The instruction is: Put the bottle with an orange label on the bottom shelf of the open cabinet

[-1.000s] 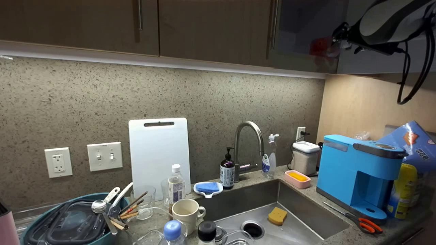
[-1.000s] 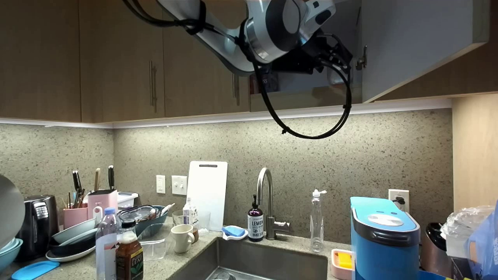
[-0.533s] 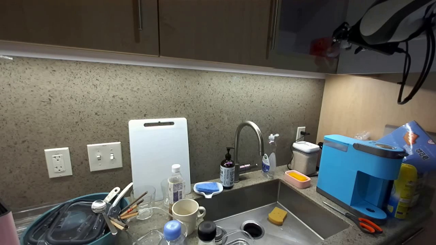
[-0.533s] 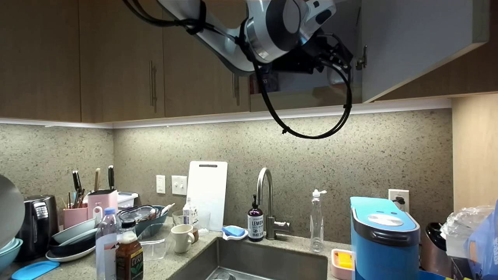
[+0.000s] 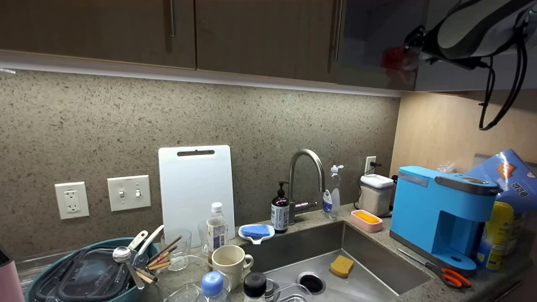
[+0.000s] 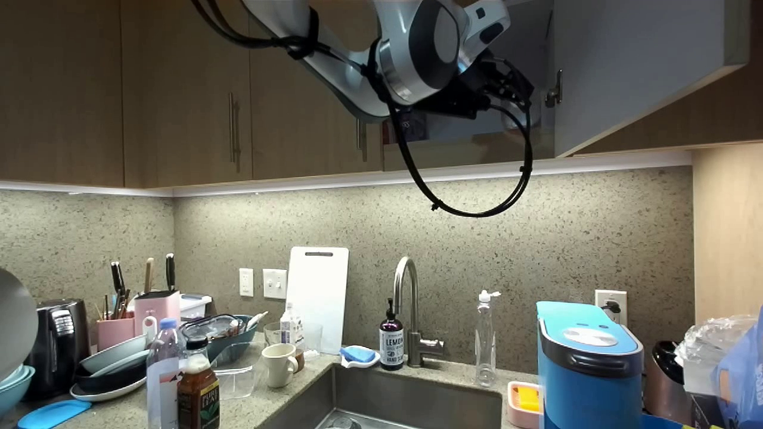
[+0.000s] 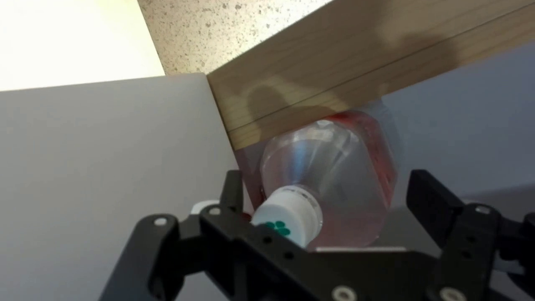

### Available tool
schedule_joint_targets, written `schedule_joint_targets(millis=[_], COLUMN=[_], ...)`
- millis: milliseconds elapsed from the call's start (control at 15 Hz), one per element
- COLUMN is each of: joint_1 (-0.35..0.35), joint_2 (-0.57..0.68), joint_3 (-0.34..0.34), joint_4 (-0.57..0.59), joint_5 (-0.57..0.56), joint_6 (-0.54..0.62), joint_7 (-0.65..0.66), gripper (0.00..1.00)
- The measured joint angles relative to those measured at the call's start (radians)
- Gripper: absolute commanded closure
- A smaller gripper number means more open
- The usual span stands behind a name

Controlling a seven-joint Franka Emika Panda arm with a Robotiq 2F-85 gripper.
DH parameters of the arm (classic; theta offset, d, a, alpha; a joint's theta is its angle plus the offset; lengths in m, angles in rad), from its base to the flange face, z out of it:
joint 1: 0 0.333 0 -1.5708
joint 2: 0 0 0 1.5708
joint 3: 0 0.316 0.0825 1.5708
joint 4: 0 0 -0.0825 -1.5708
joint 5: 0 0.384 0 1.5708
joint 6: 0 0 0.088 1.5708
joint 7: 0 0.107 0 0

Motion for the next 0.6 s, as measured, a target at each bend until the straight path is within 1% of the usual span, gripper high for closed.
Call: schedule_joint_targets(millis=[200, 400, 467, 533, 600], joint_1=[-0.002, -0.001, 0.044, 0.122, 0.155], joint_2=[0.046, 0.09, 0.101, 0.111, 0.122], joint_3=[0.02, 0.028, -0.013, -0.085, -0.113], joint_4=[0.021, 0.048, 0.055, 0.063, 0.073], joint_5=[-0.002, -0.002, 0.019, 0.049, 0.055], joint_6=[0.088, 0.13, 0.135, 0.136, 0.137], joint_7=[0.003, 0.003, -0.009, -0.029, -0.032], gripper=[0.0, 0.0, 0.0, 0.0, 0.0])
